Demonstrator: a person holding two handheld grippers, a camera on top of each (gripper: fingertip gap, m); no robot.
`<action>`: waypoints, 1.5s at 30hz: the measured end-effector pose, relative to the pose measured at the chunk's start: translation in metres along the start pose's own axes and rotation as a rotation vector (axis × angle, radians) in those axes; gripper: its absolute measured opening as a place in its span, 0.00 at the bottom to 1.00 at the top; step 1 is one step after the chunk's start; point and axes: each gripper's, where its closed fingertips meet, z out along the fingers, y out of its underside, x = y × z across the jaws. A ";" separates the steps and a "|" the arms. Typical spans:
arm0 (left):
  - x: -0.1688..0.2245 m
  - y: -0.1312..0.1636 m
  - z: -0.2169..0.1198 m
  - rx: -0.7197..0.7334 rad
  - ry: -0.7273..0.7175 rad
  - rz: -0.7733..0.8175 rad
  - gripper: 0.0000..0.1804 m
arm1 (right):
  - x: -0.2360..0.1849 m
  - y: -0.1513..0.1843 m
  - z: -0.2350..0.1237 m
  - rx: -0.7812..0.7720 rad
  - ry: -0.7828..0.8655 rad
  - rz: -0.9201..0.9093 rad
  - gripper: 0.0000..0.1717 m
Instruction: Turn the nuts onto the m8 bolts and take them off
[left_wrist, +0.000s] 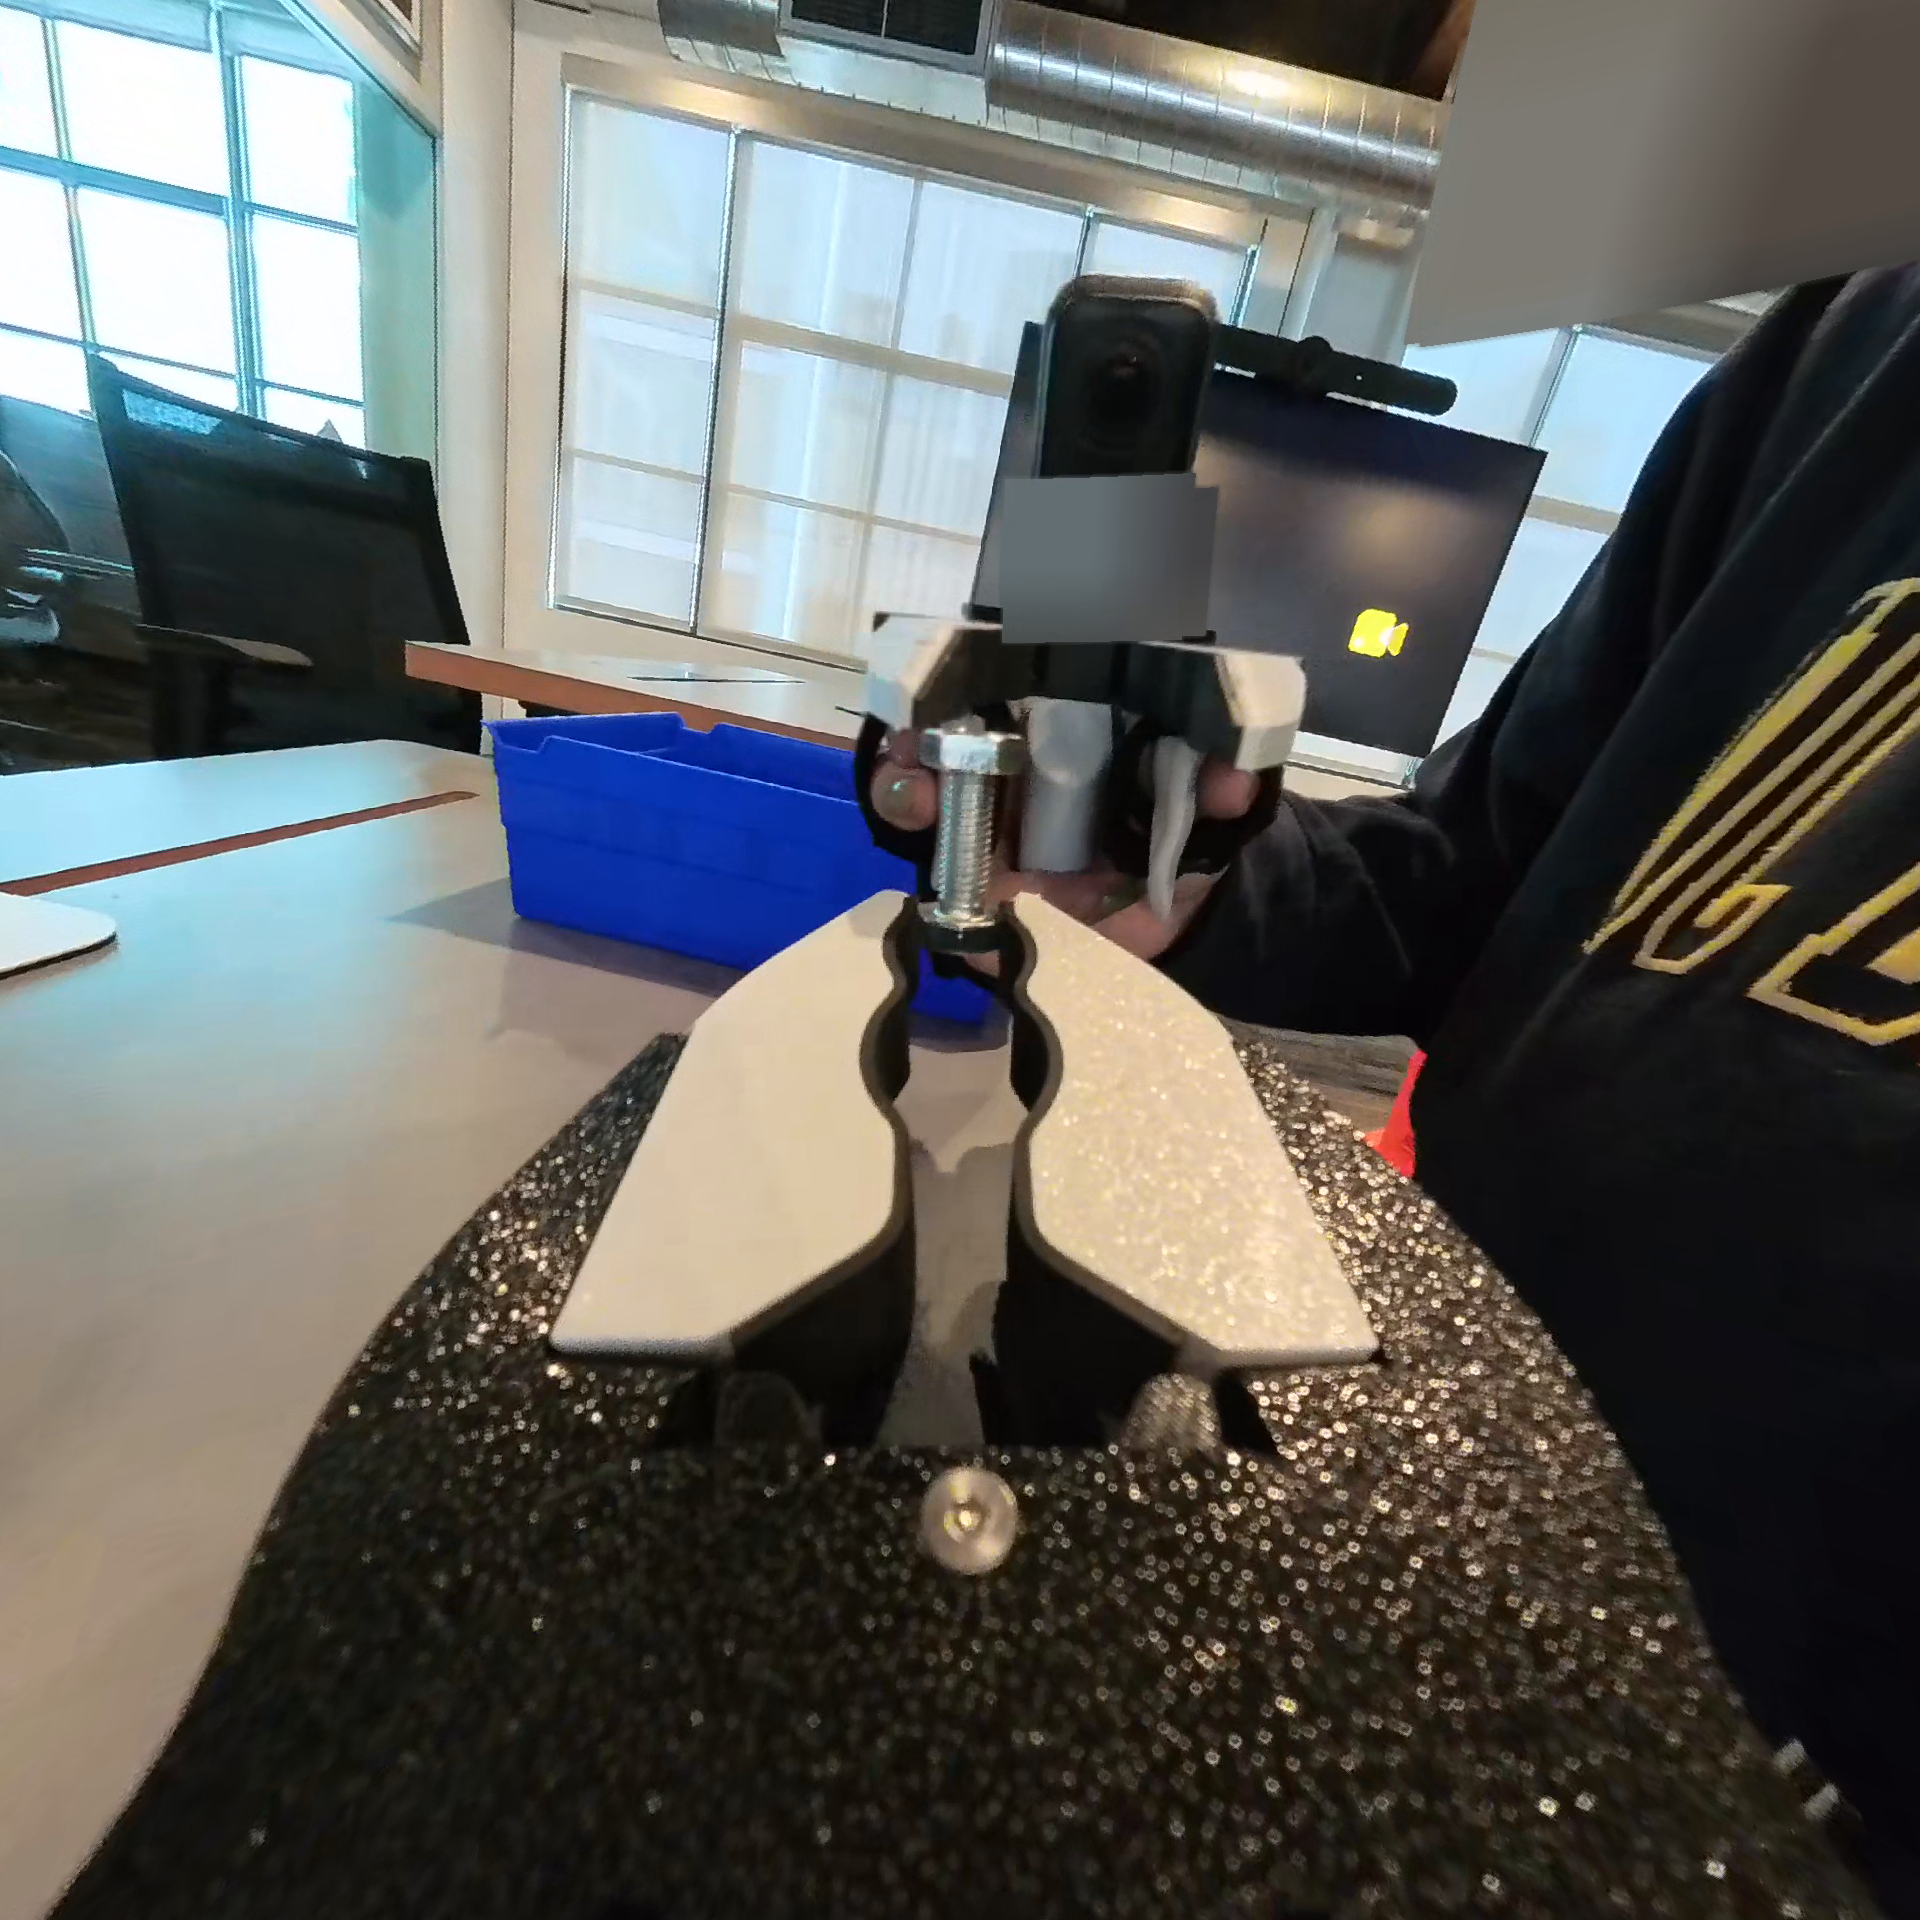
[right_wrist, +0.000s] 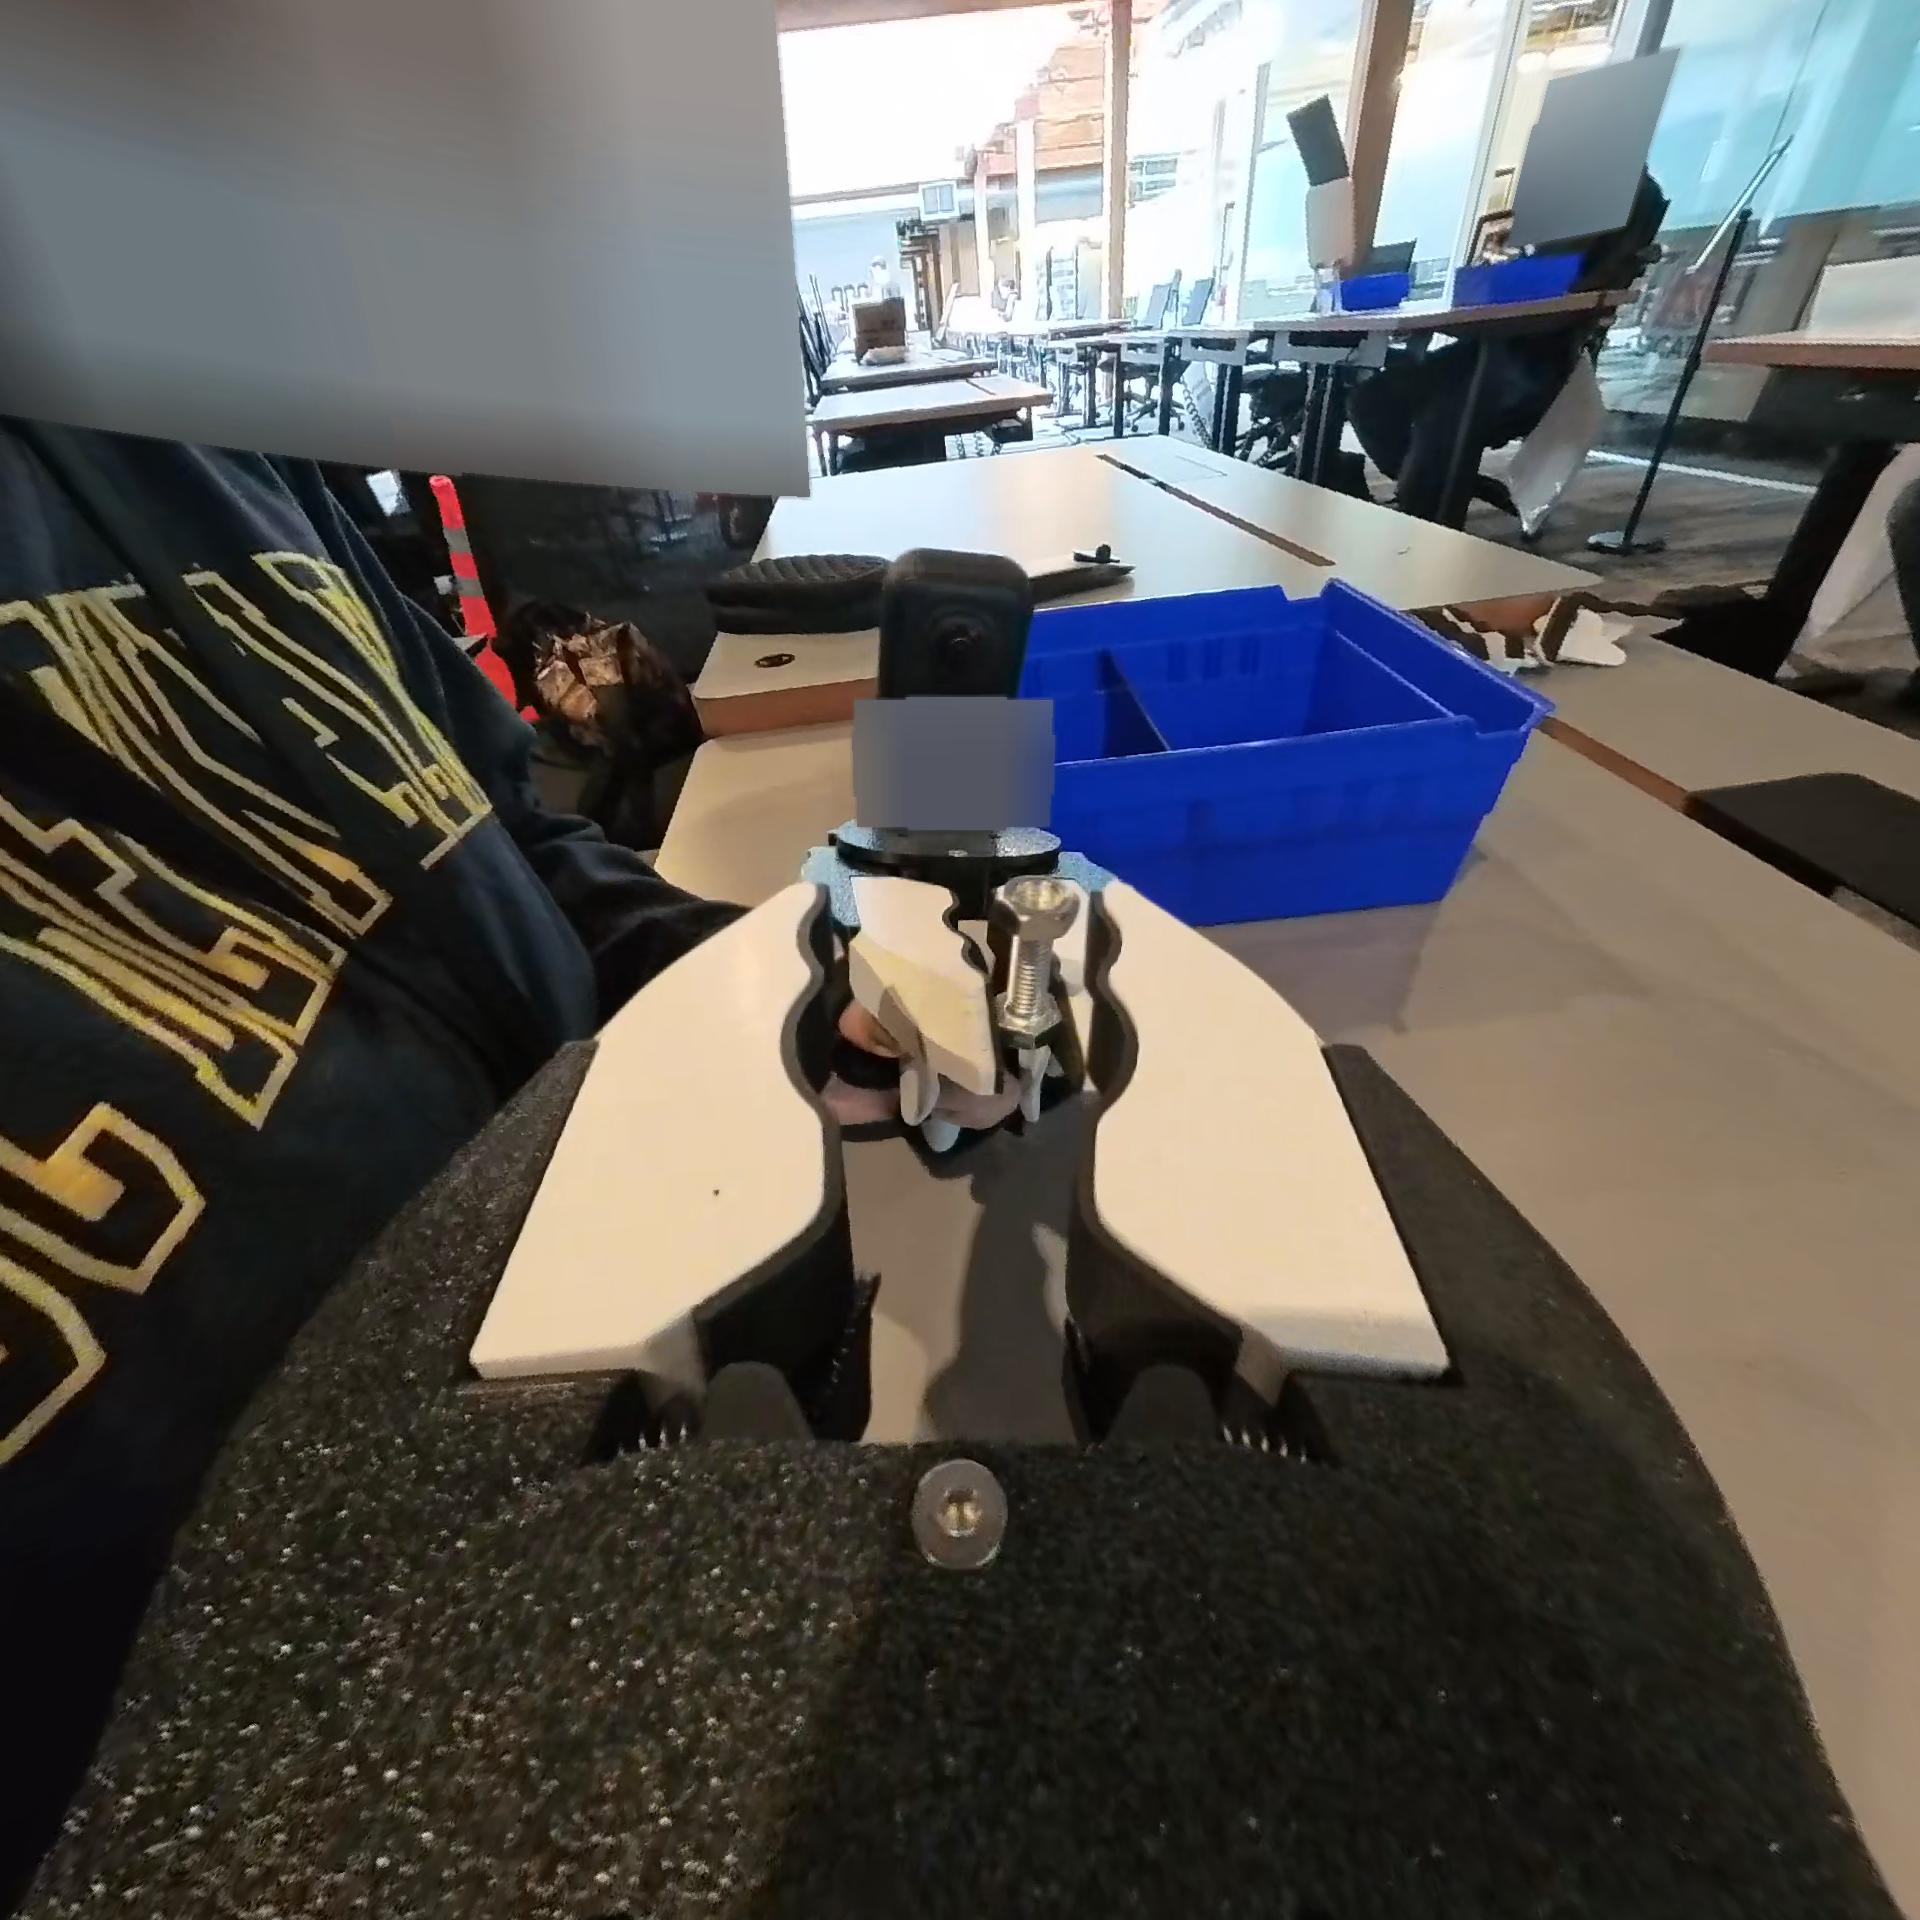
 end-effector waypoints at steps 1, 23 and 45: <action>0.000 0.000 0.000 0.001 0.001 -0.002 0.08 | 0.000 0.001 0.000 -0.007 0.001 -0.001 0.26; 0.007 0.010 0.005 -0.046 0.053 -0.005 0.08 | 0.000 0.005 0.005 0.001 -0.058 -0.040 0.31; 0.015 0.018 0.008 -0.086 0.113 -0.029 0.08 | -0.015 0.014 0.011 -0.009 -0.150 0.006 0.37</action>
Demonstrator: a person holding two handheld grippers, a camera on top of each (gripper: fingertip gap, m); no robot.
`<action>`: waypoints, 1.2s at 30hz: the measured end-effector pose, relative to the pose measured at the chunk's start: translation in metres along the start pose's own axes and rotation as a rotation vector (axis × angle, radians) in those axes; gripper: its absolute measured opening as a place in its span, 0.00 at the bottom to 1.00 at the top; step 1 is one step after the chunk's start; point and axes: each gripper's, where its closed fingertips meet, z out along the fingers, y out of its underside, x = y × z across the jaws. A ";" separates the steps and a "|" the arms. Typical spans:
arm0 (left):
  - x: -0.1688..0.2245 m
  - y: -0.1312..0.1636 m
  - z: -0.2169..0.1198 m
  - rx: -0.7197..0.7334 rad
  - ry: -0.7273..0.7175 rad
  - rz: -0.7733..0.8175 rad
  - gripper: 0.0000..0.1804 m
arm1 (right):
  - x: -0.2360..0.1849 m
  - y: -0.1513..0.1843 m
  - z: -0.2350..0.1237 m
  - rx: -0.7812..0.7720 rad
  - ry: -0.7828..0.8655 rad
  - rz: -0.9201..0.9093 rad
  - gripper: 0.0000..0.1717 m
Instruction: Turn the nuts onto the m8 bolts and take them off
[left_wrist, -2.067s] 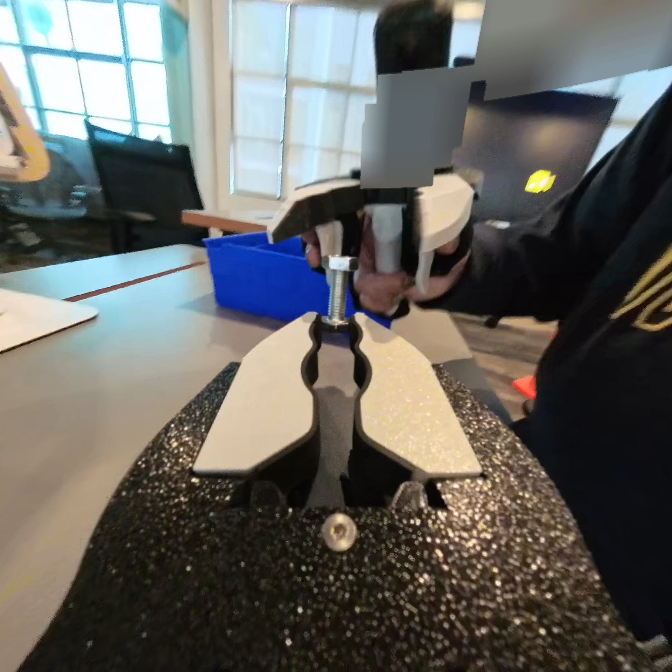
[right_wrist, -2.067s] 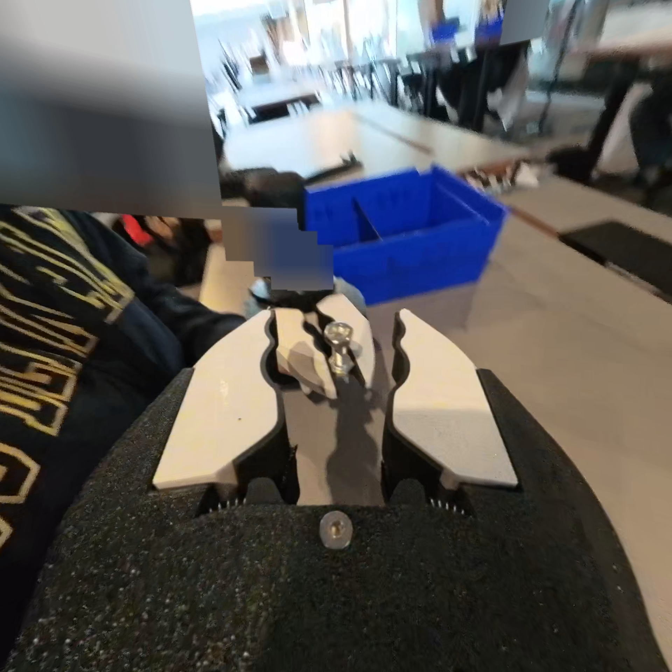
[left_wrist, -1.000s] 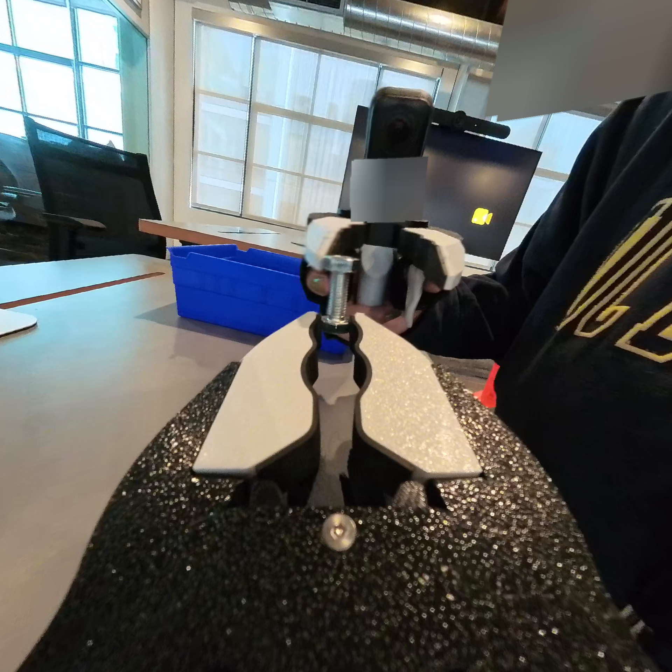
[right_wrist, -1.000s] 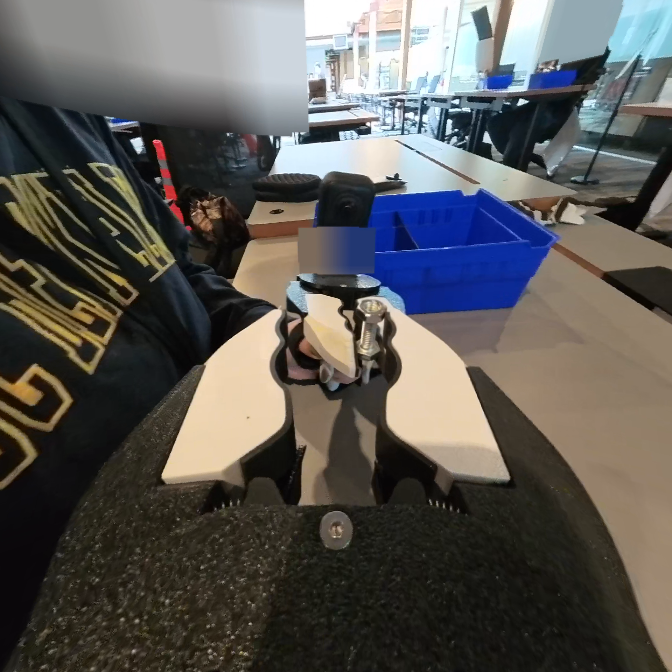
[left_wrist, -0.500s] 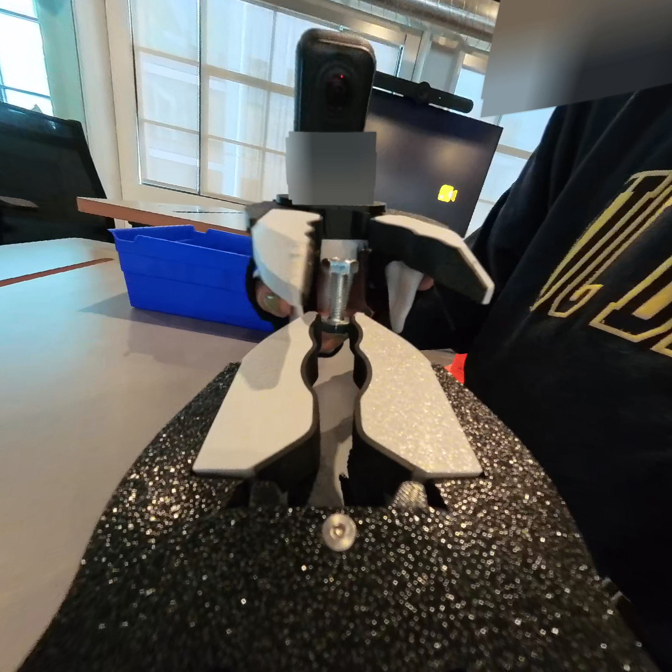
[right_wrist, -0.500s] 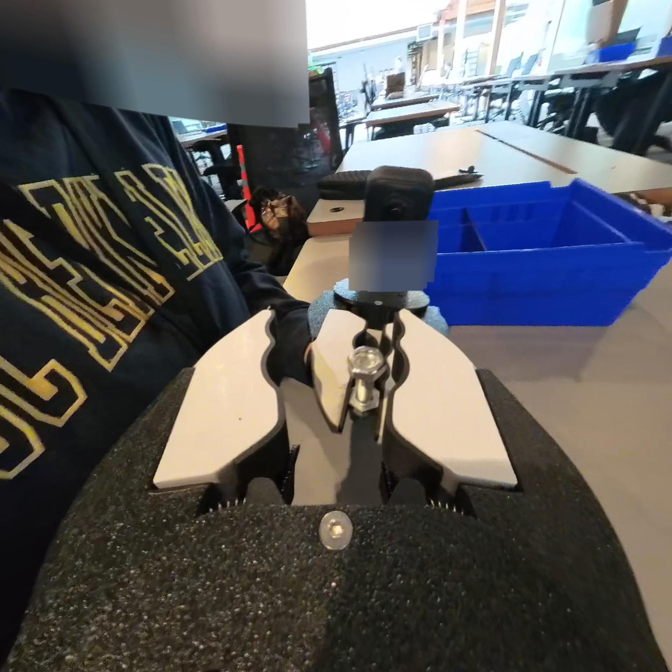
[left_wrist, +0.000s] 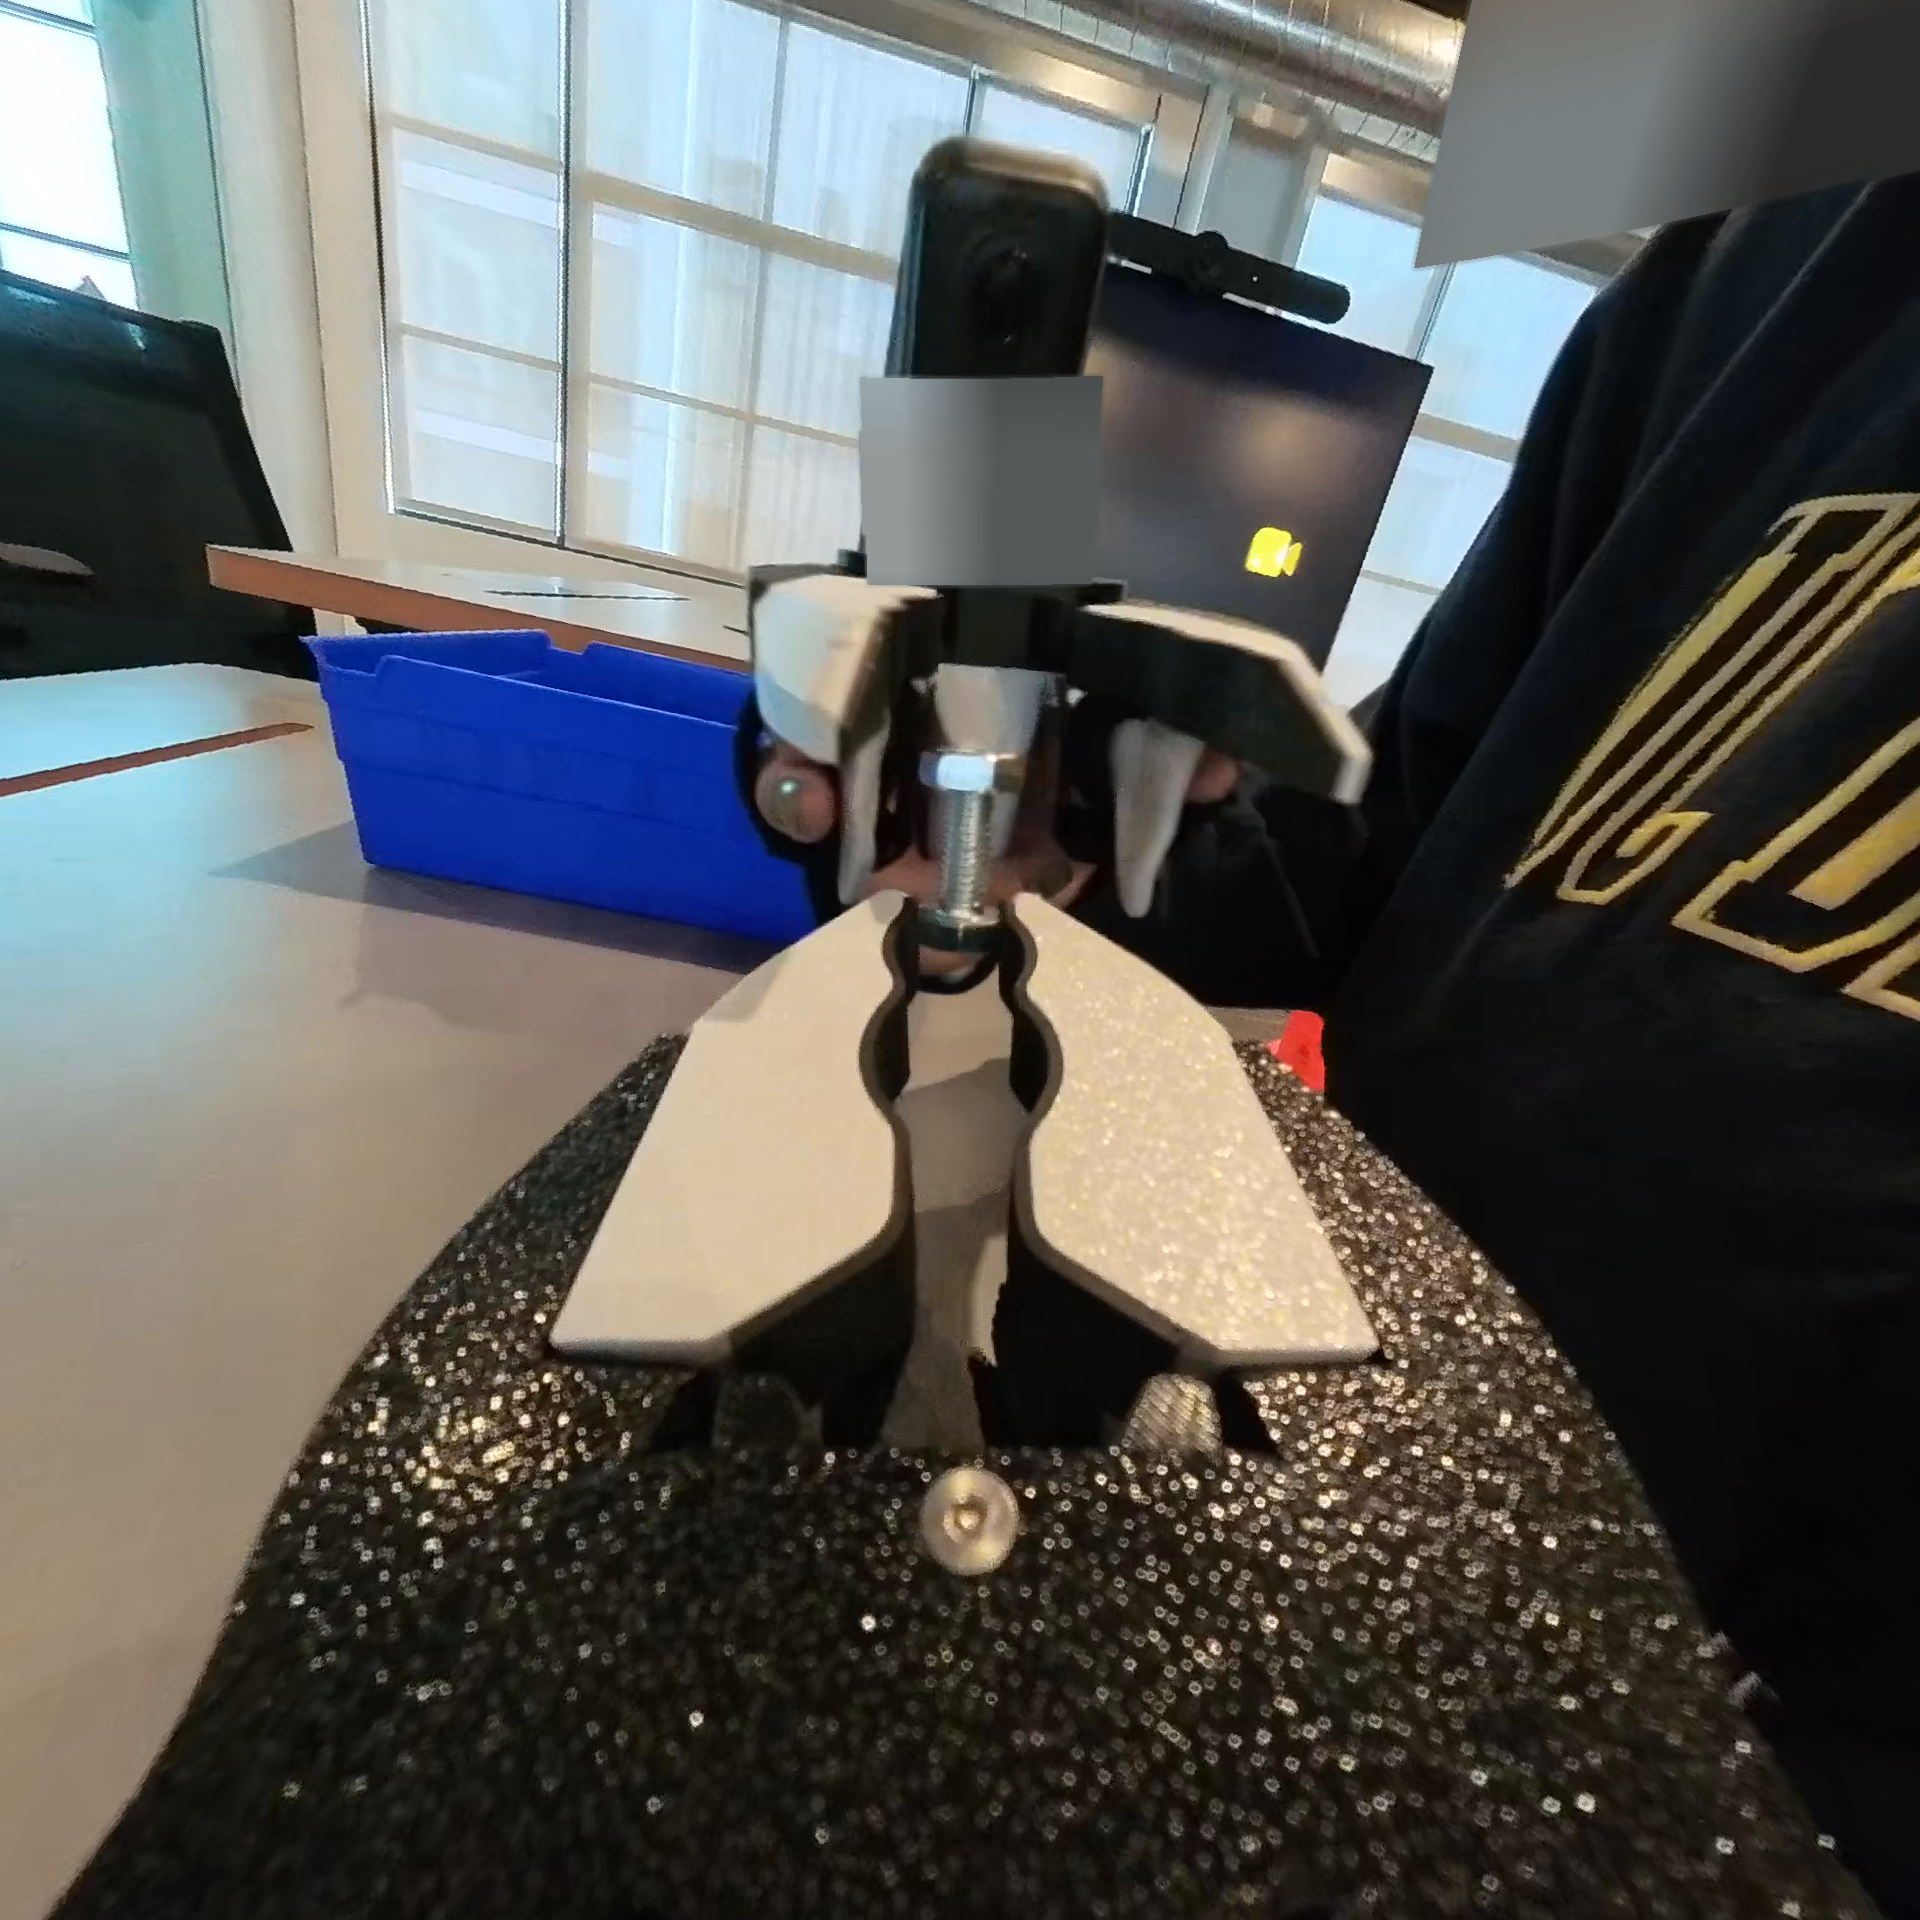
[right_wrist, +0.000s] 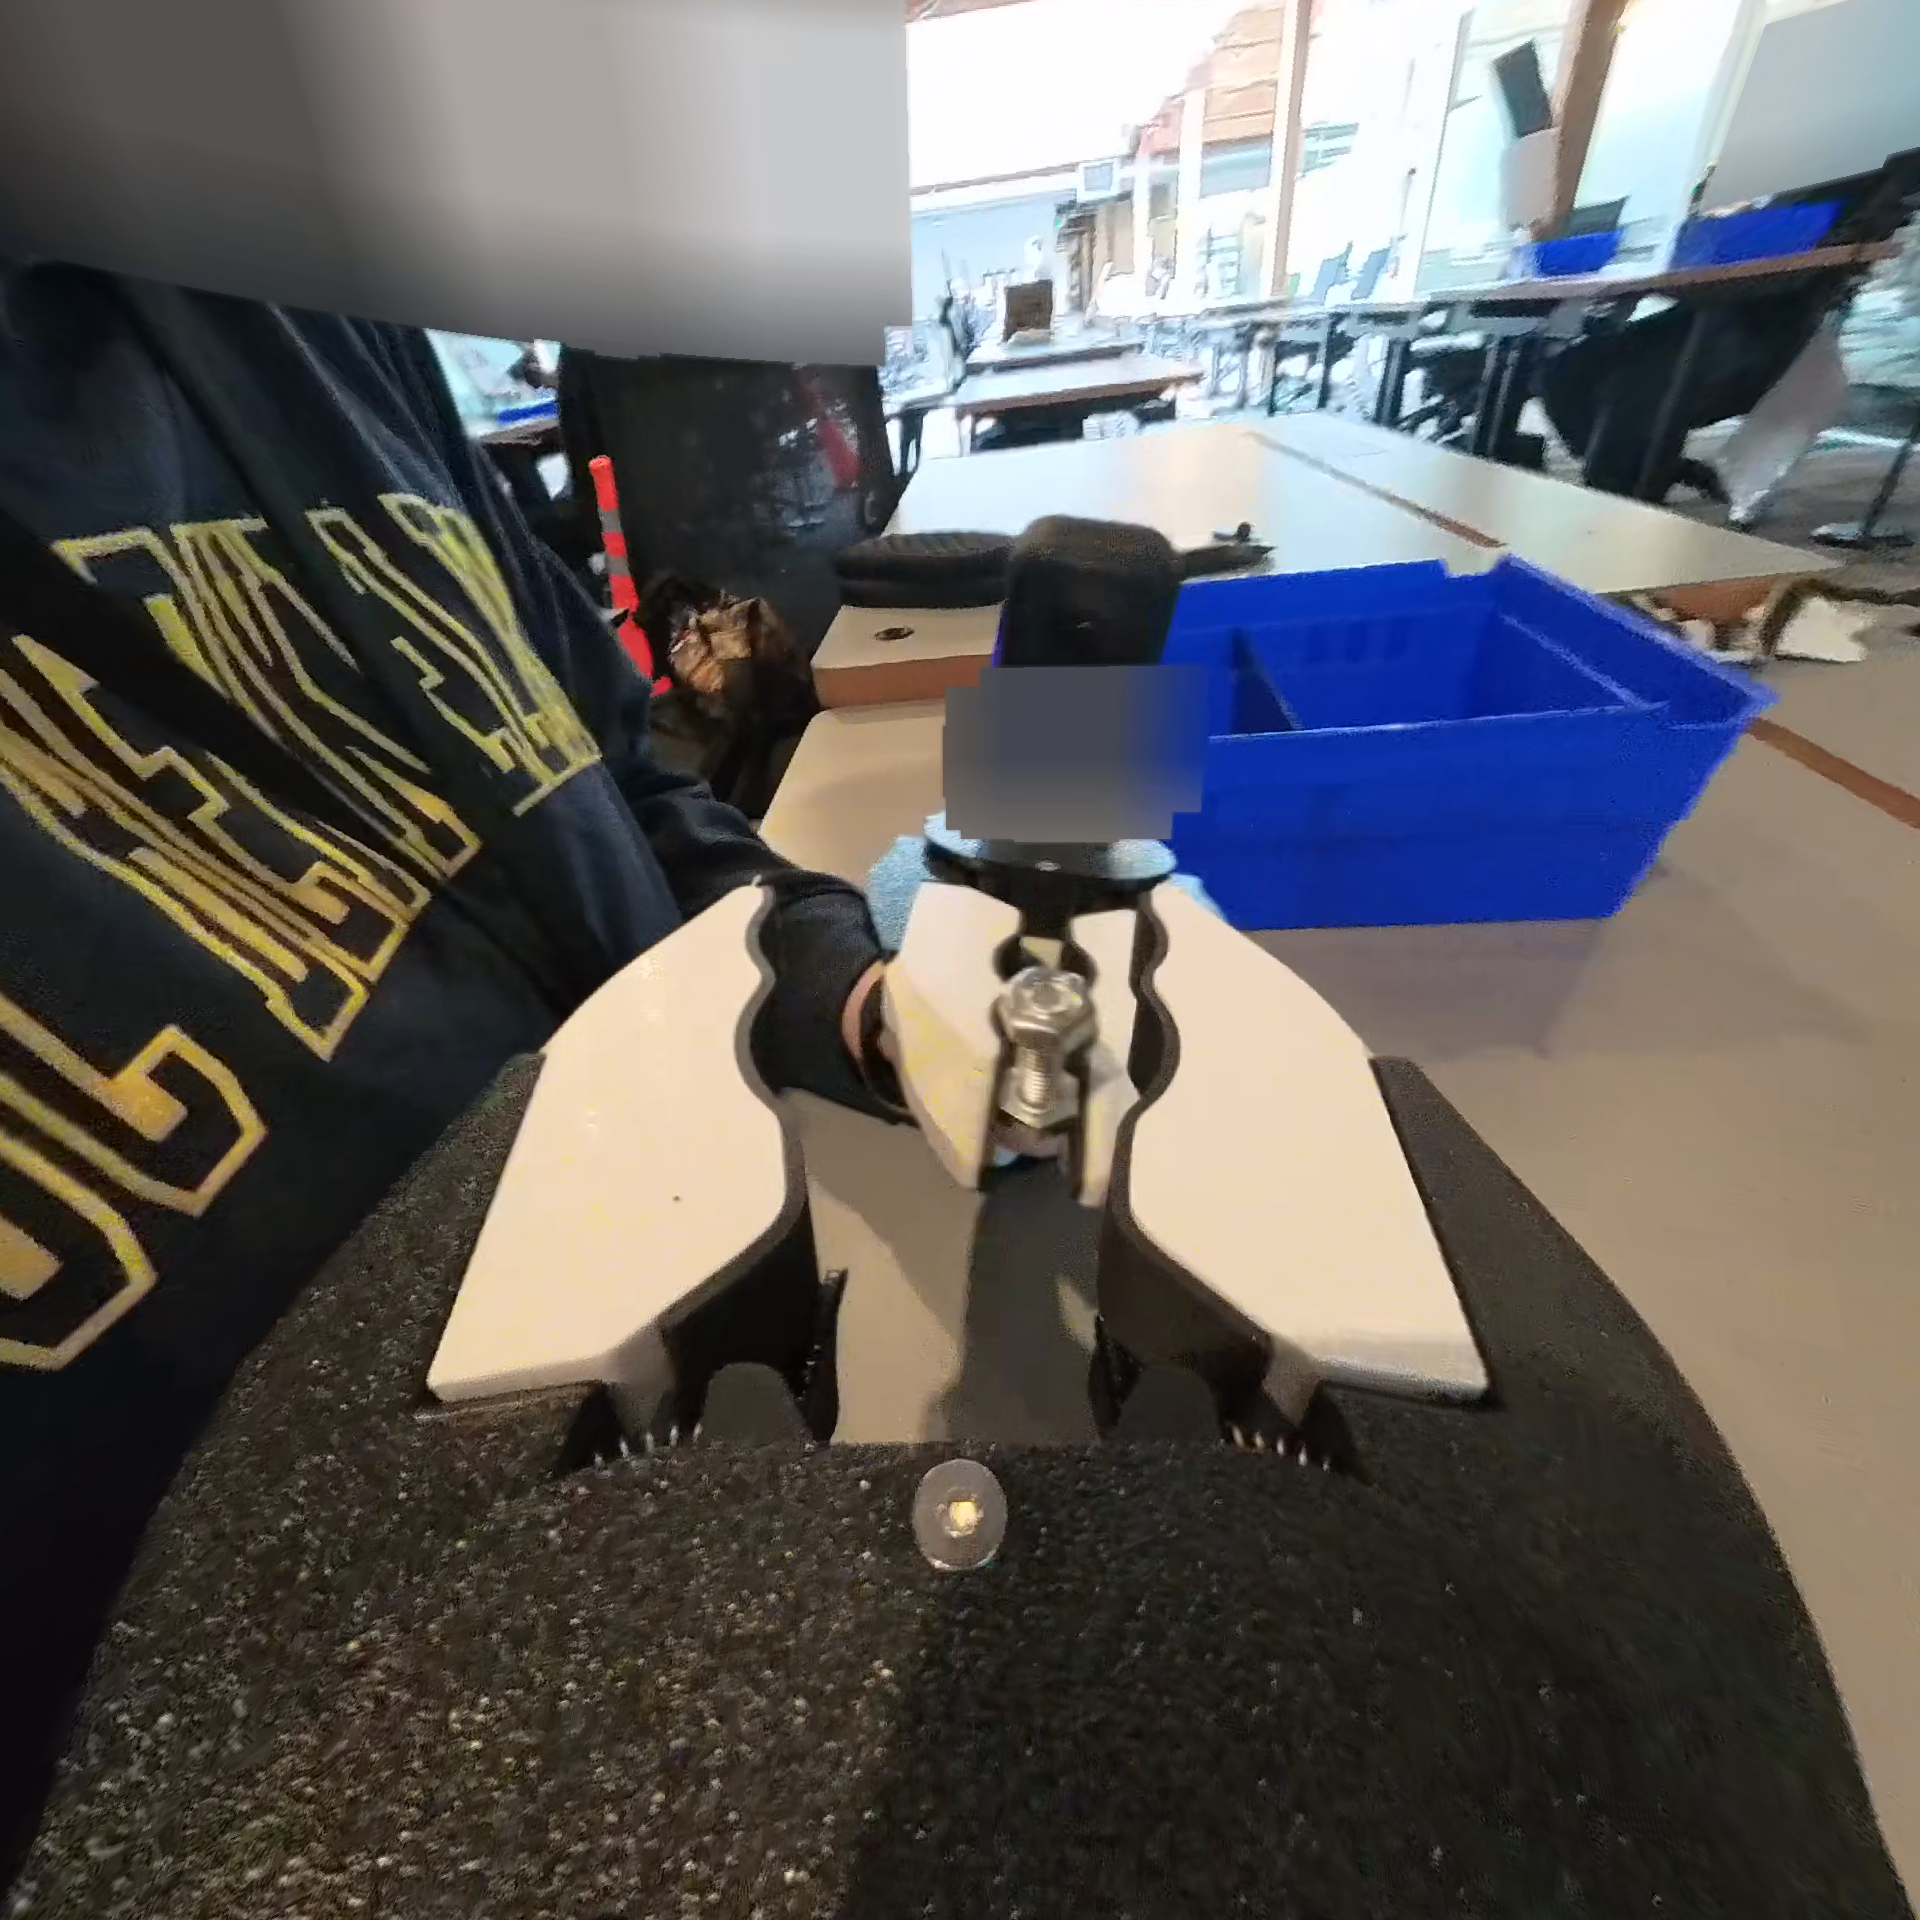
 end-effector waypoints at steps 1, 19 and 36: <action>-0.001 -0.001 -0.001 0.004 -0.004 -0.001 0.08 | -0.004 0.003 0.003 -0.031 -0.022 -0.006 0.37; -0.008 -0.016 -0.015 0.111 -0.012 -0.067 0.08 | 0.002 0.002 -0.053 0.008 0.213 -0.061 0.31; -0.002 -0.006 -0.004 0.048 0.022 -0.049 0.08 | 0.011 0.007 -0.042 0.025 0.263 -0.010 0.22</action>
